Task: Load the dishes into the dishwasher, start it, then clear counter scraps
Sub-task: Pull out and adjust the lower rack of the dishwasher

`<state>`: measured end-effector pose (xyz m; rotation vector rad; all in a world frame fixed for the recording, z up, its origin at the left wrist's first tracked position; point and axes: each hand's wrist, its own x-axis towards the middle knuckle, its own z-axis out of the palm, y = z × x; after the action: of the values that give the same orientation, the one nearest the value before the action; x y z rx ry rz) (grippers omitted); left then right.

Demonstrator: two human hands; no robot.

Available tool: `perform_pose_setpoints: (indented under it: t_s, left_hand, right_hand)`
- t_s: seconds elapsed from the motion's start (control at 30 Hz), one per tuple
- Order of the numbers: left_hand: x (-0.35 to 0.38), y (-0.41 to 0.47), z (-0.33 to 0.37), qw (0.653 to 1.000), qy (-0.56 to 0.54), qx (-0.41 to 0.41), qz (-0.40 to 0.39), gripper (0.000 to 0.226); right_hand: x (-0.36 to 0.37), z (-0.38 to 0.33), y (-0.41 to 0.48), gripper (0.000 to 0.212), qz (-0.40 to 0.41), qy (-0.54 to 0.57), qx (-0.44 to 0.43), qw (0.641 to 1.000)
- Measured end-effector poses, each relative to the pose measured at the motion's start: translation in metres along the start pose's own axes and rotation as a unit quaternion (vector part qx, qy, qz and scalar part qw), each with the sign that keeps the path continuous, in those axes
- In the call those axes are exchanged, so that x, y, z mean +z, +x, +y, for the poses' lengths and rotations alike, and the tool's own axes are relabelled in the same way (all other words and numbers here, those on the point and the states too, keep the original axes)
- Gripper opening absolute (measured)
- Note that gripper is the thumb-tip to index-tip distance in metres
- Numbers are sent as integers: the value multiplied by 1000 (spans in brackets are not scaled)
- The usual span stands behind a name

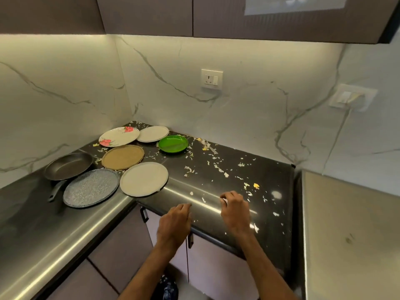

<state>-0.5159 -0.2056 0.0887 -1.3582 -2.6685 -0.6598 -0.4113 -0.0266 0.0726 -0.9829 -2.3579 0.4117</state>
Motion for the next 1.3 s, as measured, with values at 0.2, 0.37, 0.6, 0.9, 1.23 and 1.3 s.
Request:
perform_pose_setpoints:
  t_s: [0.2,0.37,0.6,0.9,1.23,1.3]
  left_hand:
    - [29,104,-8,994,3,-58,-90,47]
    - [72,177,-17,974,47,-90,-205,63]
    - [122,225,-30,927,96,-117,-344,79]
    - [127,265,-28,885,146,-123,-425,90]
    - [114,271,-27,880,171,-98,-433,88]
    - [115,266,-29,888,164,-98,-419,88]
  right_hand:
    - [44,27,120,32,-144,-30,12,989]
    - [75,56,226,47,-240,-53,15,969]
    - [142,82,317,58,-348,-70,-13,935]
    - [196,84,362,61,-373,-147,-73,913]
    - [152,61,229,43,-295,1,-91,951]
    - [154,66,235,45,-271,27,-89,958]
